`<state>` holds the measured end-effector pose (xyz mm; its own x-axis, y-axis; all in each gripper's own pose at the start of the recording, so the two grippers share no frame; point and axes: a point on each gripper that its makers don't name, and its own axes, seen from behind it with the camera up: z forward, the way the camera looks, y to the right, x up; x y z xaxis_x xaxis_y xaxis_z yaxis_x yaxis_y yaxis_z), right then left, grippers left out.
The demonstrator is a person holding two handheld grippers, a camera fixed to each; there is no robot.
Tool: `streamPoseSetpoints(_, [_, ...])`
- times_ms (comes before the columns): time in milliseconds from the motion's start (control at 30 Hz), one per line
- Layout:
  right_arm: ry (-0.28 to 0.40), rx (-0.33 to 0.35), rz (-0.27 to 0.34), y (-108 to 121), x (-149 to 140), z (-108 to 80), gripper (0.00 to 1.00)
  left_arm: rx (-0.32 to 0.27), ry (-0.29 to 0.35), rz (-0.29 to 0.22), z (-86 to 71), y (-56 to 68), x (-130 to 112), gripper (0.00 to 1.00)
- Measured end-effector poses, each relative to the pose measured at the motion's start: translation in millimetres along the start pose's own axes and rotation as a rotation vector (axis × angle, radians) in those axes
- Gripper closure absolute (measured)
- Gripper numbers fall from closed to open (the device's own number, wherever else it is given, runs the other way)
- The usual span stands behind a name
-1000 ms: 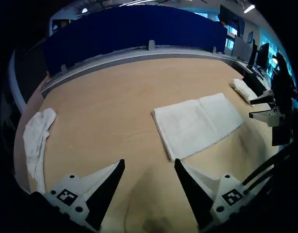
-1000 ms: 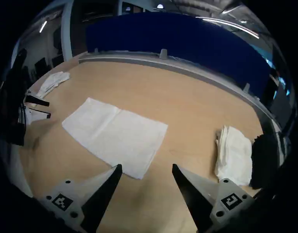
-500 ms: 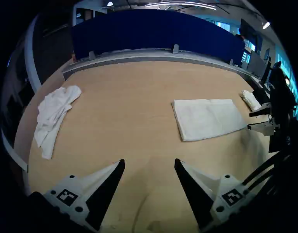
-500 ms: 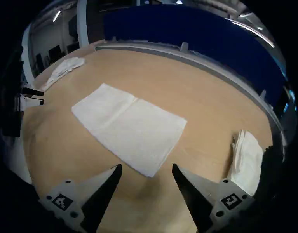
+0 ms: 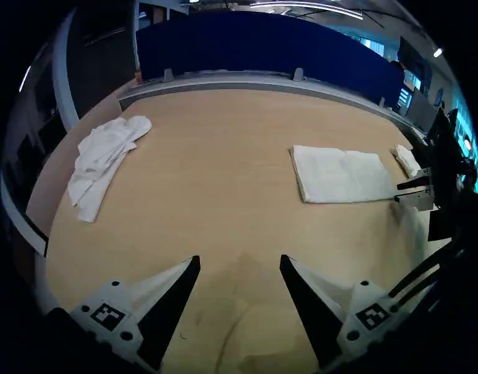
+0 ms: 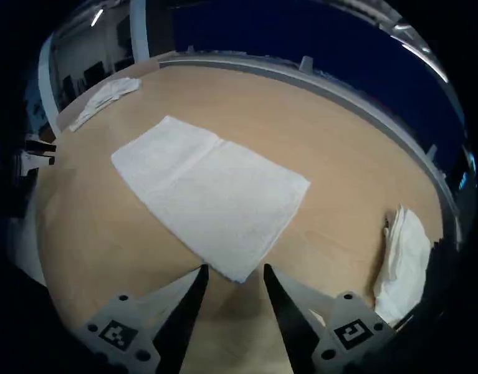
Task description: Fold towel
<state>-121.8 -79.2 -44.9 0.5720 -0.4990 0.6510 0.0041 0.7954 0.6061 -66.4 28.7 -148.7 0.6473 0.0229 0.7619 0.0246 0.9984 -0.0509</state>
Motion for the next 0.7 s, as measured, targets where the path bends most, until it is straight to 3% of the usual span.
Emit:
streamPoseSetpoints(267, [-0.013, 0.005, -0.007, 1.4, -7.1, 2.8, 0.7, 0.005, -0.008, -0.012, -4.4, -2.1, -7.4, 0.05])
streamPoseSetpoints(467, [-0.002, 0.002, 0.003, 1.8, -7.0, 2.9, 0.9, 0.004, -0.012, -0.016, -5.3, -0.7, -9.0, 0.05])
streamPoseSetpoints(700, [0.016, -0.002, 0.007, 3.4, 0.2, -2.0, 0.93, 0.001, -0.017, -0.014, -5.4, 1.8, -10.8, 0.05])
